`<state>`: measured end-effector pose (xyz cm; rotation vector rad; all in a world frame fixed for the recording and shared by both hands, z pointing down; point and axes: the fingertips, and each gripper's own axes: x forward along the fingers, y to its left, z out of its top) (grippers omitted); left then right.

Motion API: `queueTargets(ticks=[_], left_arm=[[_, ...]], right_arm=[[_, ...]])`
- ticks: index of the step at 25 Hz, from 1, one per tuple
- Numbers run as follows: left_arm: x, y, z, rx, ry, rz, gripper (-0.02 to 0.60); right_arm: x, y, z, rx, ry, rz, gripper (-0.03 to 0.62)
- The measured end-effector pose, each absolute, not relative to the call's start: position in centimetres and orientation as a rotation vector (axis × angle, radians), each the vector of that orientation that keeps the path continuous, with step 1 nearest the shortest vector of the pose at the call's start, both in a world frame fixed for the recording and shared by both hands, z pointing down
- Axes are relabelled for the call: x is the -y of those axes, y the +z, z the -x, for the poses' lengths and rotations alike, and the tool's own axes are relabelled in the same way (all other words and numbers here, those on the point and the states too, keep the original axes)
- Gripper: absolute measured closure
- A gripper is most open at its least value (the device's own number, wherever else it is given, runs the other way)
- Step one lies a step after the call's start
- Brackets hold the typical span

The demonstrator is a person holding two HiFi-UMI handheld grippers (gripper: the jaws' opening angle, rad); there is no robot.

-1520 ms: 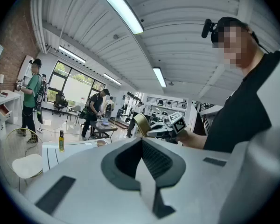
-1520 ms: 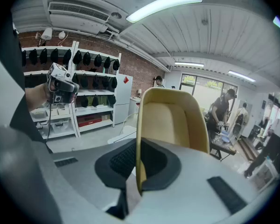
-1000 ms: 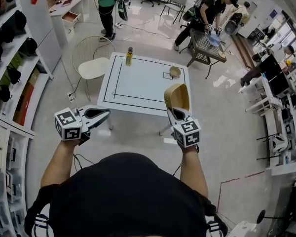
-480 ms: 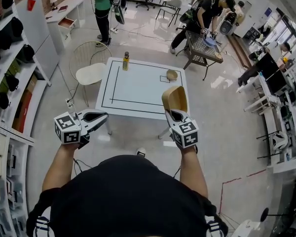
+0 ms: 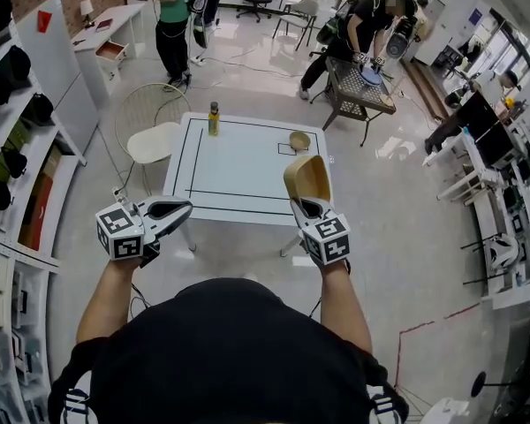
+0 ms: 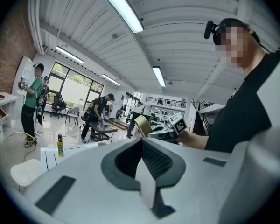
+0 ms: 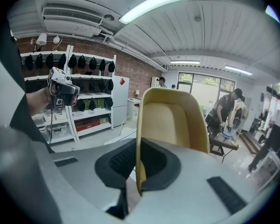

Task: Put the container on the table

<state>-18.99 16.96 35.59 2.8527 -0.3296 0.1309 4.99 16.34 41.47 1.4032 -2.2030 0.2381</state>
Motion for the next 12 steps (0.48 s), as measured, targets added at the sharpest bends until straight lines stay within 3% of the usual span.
queueTargets(ticks=[12], left_arm=[[-13.4, 36.6, 15.0, 0.344, 0.151, -2.843, 0.575]], right_arm=[[-12.7, 43.0, -8.9, 2.198, 0.272, -1.379, 0.586]])
